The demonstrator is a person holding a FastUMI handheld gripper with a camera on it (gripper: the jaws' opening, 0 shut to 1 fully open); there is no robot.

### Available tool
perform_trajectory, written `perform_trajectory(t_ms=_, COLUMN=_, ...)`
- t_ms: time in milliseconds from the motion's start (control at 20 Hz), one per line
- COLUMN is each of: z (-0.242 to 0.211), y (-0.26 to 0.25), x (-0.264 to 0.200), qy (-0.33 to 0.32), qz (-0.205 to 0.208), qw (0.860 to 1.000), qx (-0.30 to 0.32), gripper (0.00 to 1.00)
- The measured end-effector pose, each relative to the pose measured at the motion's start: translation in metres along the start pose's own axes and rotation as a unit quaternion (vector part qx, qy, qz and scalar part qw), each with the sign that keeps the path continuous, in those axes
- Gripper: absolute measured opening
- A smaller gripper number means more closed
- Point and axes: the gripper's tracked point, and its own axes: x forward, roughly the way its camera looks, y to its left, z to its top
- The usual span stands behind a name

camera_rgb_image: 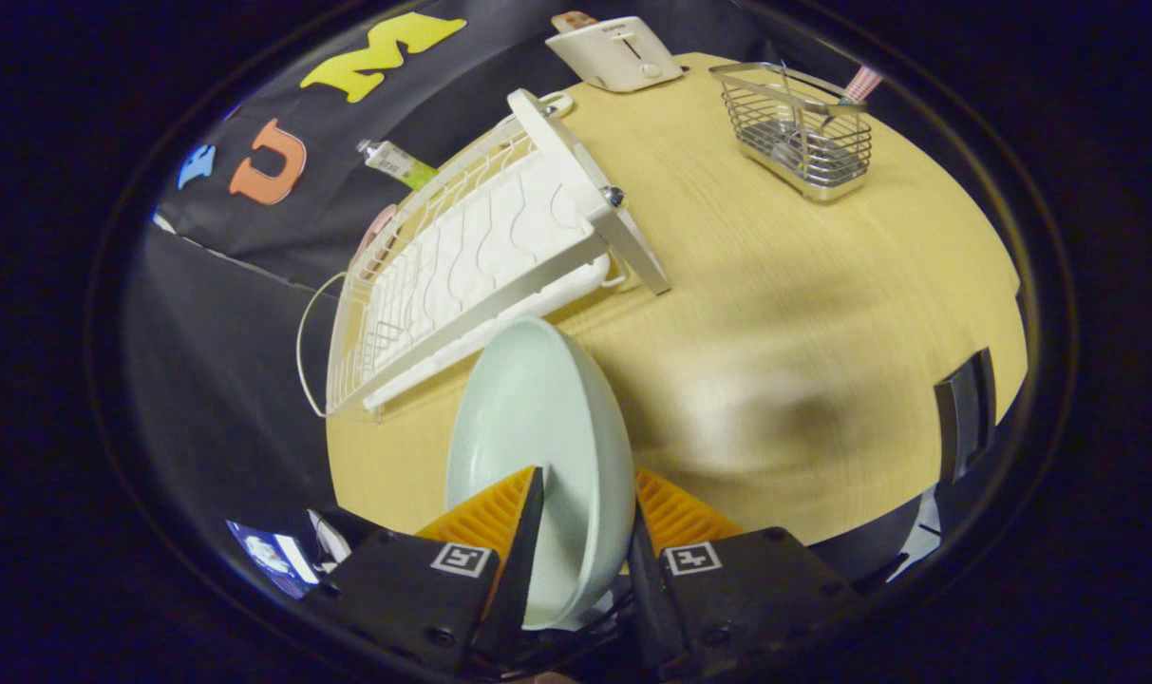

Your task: Take the plate from the dish rack, then take the spoon from the basket and place it into the plate.

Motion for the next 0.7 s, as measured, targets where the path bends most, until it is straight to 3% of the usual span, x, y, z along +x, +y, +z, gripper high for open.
perform_trajectory(t_ms=200, z=0.005, y=0.002, x=-0.004, qy=-0.015, qz=0.01, qw=1.0, qx=-0.019, gripper=0.58)
perform_trajectory(t_ms=450, z=0.018, y=-0.007, x=-0.028, qy=-0.083, qz=0.003, qw=0.991, qx=-0.102, gripper=0.79)
perform_trajectory(t_ms=700, z=0.044, y=-0.04, x=-0.07, qy=-0.182, qz=-0.033, qw=0.973, qx=-0.135, gripper=0.8)
